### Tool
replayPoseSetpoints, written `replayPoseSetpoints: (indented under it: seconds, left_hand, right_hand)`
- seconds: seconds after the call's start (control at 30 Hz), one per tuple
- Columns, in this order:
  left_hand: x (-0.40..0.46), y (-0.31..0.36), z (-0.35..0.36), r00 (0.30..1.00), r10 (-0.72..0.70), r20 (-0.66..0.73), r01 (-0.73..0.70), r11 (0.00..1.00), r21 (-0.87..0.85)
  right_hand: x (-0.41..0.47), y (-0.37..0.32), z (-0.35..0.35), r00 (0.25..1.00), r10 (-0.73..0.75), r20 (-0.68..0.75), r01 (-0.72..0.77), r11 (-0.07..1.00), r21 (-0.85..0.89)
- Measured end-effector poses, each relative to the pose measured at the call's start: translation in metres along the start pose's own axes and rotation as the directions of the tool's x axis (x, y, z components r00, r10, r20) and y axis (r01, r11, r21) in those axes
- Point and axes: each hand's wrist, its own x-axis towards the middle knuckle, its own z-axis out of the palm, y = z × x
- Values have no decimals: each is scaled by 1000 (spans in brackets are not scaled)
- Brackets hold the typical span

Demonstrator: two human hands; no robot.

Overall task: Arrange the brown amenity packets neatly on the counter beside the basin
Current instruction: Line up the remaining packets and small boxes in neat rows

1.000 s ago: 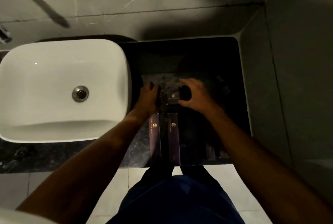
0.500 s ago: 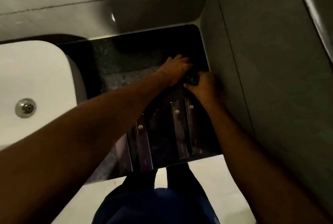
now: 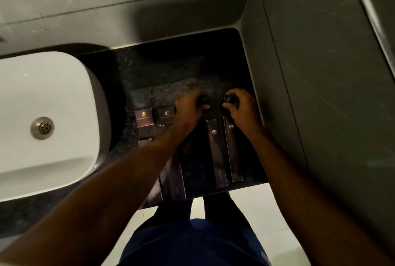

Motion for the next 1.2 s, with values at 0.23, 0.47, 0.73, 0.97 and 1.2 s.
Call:
replayPoseSetpoints:
  seconds: [0.23, 0.47, 0.73, 0.97, 1.2]
  left_hand:
    - [-13, -2, 13, 999, 17, -35, -16, 999, 45]
    - [-16, 0, 11, 998, 34, -48, -28, 992, 124]
    - [-14, -4, 14, 1000, 14, 2, -14, 999, 44]
    - [-12, 1, 12, 999, 42, -5, -41, 996, 76]
    - [-10, 6, 11, 999, 44, -25, -43, 999, 32]
  right_hand:
    - [-1, -1, 3, 996, 89, 19, -91, 991, 98]
    - [8, 5, -2, 993, 118, 13, -119, 993, 24]
    - [6, 2, 2, 996, 10, 93, 8, 982, -189]
    - [12, 1, 5, 992, 5, 129, 29, 967, -252]
    - [12, 6, 6, 986, -12, 163, 49, 973, -224]
